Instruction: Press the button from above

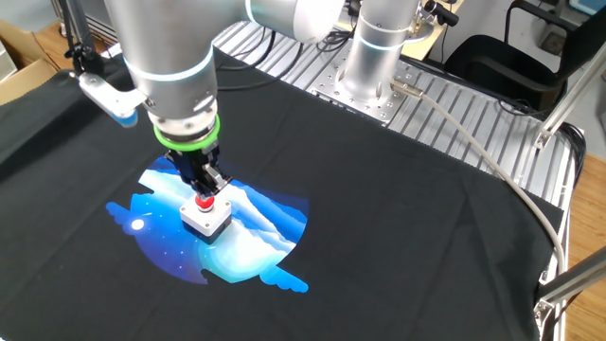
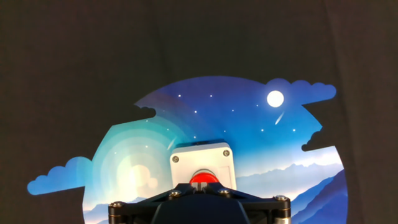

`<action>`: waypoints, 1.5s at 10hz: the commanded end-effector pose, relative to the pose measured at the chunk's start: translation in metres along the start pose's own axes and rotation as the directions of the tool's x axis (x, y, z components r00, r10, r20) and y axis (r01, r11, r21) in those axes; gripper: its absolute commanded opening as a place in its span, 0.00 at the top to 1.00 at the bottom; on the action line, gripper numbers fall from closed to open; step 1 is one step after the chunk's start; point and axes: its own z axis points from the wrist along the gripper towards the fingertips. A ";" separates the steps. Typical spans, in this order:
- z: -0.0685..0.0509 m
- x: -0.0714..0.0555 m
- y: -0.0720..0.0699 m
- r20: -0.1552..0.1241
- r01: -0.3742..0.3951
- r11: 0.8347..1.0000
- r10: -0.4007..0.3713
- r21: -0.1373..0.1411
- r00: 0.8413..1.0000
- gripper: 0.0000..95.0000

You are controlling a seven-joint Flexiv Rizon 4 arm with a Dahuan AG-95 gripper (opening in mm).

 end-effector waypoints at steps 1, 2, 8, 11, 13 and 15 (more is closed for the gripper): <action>0.002 0.000 -0.001 -0.002 -0.001 1.000 0.001 -0.001 1.000 1.00; 0.004 0.000 0.000 -0.002 -0.001 1.000 0.001 -0.002 1.000 1.00; 0.012 -0.001 0.000 -0.009 -0.003 1.000 0.003 -0.002 1.000 1.00; 0.016 -0.002 0.001 0.000 -0.001 1.000 0.001 -0.001 1.000 1.00; 0.021 -0.002 0.001 0.005 -0.002 1.000 0.002 -0.009 1.000 1.00; 0.017 -0.003 -0.001 -0.008 -0.001 1.000 0.001 -0.012 1.000 1.00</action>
